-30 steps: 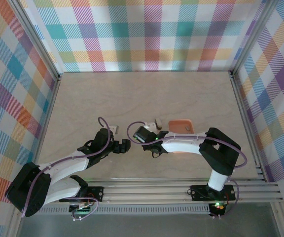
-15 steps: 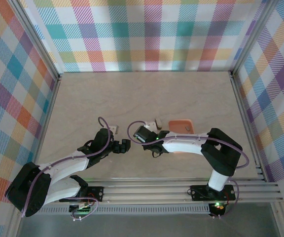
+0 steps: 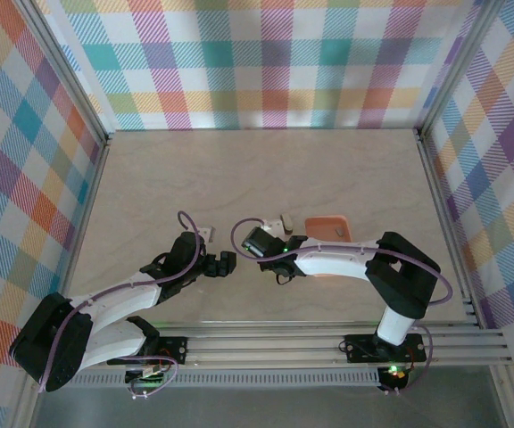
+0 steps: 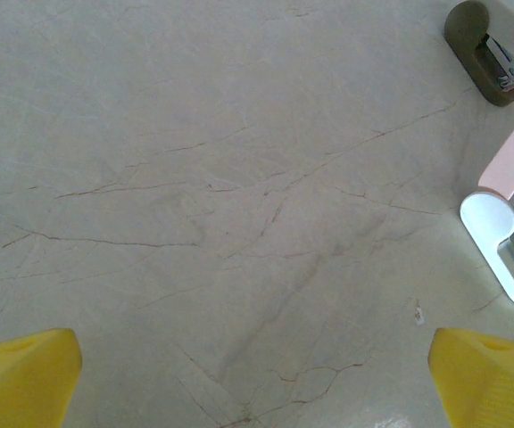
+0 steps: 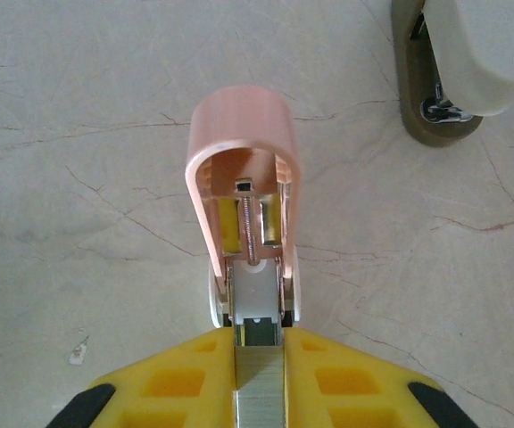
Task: Load the staples into the stapler
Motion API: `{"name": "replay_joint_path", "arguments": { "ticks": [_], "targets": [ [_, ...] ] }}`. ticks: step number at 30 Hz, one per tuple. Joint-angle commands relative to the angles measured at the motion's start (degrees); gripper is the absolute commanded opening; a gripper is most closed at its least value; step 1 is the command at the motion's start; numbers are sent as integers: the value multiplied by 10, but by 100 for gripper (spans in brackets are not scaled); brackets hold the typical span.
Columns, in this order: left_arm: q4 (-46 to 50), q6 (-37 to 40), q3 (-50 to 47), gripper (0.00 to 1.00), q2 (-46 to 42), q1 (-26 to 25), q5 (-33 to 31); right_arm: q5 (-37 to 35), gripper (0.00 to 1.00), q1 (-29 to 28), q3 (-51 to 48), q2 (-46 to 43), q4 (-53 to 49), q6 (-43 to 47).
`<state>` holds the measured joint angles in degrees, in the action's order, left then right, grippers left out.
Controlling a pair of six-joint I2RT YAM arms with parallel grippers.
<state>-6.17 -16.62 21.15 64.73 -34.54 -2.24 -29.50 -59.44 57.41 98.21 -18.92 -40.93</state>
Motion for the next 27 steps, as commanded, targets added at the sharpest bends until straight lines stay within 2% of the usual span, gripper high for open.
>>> {"name": "replay_joint_path", "arguments": {
  "ticks": [1, 27],
  "targets": [
    [-4, 11, -2, 100, -9, -7, -4, 4, 18, 3, -4, 11, -5, 1],
    [-6, 12, -1, 100, -10, -8, -5, 8, 18, 3, 11, 1, -14, 14]
  ]
}}
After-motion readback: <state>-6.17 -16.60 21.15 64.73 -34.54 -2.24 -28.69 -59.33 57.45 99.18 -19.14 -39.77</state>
